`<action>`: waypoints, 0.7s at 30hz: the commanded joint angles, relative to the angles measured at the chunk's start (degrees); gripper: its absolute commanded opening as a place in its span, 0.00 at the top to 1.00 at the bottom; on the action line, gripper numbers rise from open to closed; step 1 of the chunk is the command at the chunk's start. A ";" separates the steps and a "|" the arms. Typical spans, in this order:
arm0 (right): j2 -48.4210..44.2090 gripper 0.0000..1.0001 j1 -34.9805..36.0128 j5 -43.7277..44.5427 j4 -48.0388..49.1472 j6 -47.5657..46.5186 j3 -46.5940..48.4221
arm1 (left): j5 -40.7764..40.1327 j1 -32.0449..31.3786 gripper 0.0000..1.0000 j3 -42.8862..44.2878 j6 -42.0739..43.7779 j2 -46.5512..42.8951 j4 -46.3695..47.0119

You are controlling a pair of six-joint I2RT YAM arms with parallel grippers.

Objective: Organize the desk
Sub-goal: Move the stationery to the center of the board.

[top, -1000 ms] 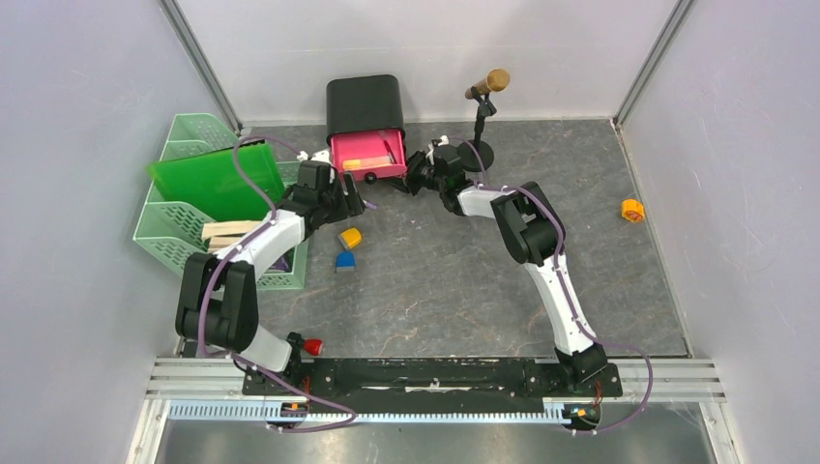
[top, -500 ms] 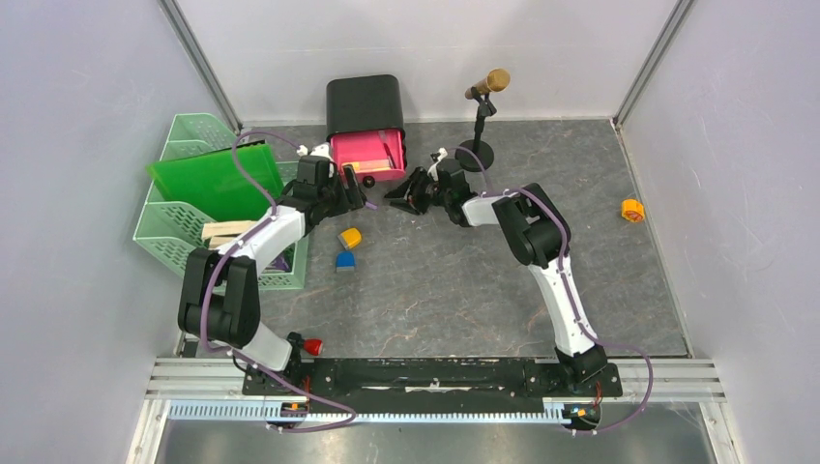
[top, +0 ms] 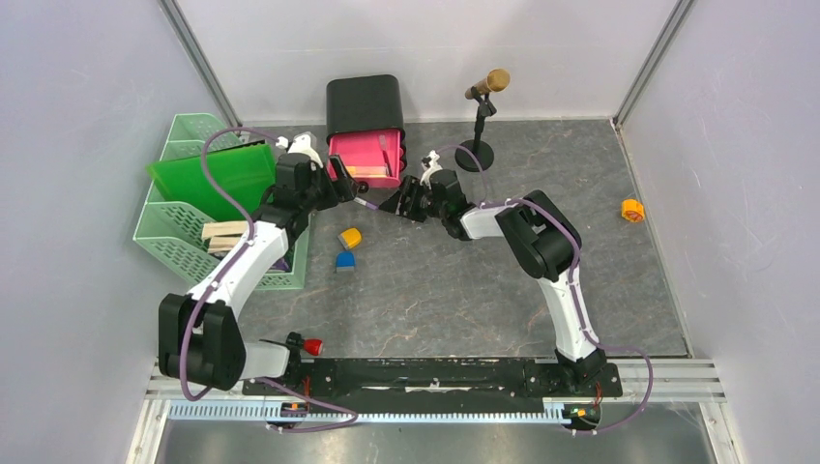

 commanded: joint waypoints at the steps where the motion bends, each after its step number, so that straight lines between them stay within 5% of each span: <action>1: 2.12 0.33 0.73 2.68 -2.92 -1.67 -3.49 | 0.43 0.32 0.14 -0.97 0.95 -1.13 0.27; 21: 6.52 0.40 -0.29 -5.85 17.25 25.67 0.51 | 6.17 3.57 0.34 -11.04 -9.11 4.86 10.40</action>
